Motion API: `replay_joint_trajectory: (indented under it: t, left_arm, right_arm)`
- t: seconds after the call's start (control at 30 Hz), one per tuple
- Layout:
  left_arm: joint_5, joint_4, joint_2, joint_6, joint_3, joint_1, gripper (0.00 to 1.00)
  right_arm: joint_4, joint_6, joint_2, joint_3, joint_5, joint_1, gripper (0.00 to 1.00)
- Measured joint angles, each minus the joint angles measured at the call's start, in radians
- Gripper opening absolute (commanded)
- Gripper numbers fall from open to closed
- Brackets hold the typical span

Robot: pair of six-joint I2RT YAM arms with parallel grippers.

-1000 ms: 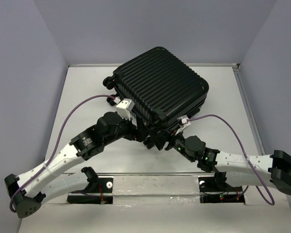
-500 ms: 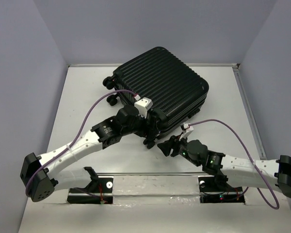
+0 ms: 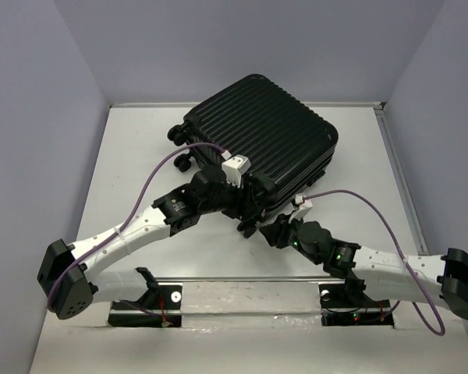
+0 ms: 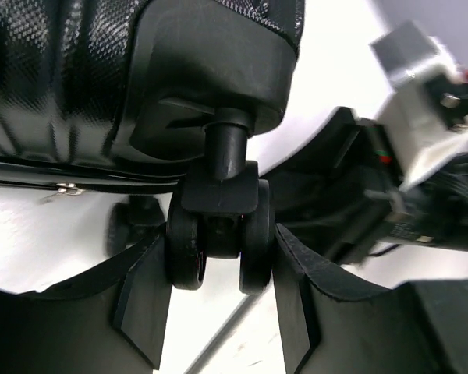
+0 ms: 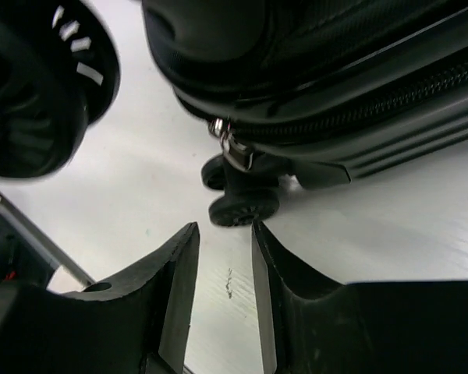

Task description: Pack the luggage

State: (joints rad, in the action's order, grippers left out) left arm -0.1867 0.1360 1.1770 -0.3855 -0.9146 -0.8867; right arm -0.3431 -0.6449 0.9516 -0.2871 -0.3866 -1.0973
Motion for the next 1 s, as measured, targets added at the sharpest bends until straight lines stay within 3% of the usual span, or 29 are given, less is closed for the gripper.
replay_joint_trajectory:
  t: [0.13,0.47,0.73,1.0]
  left_arm:
    - [-0.081,-0.174,0.011,-0.16,0.07,0.004,0.06]
    - [-0.112,-0.669,0.021,-0.587,0.305,0.004,0.06]
    - [-0.074,-0.792,0.04,-0.711,0.35,-0.013,0.06]
    - [-0.043,-0.932,0.152,-0.763,0.335,-0.062,0.06]
  right_arm:
    - [0.017,0.0,-0.034,0.008,-0.006,0.059,0.48]
    - [0.025,0.063,-0.203,0.038,-0.065,0.161,0.5]
    - [0.029,0.064,-0.179,0.049,-0.043,0.18,0.46]
    - [0.01,0.063,-0.193,0.096,0.008,0.18,0.49]
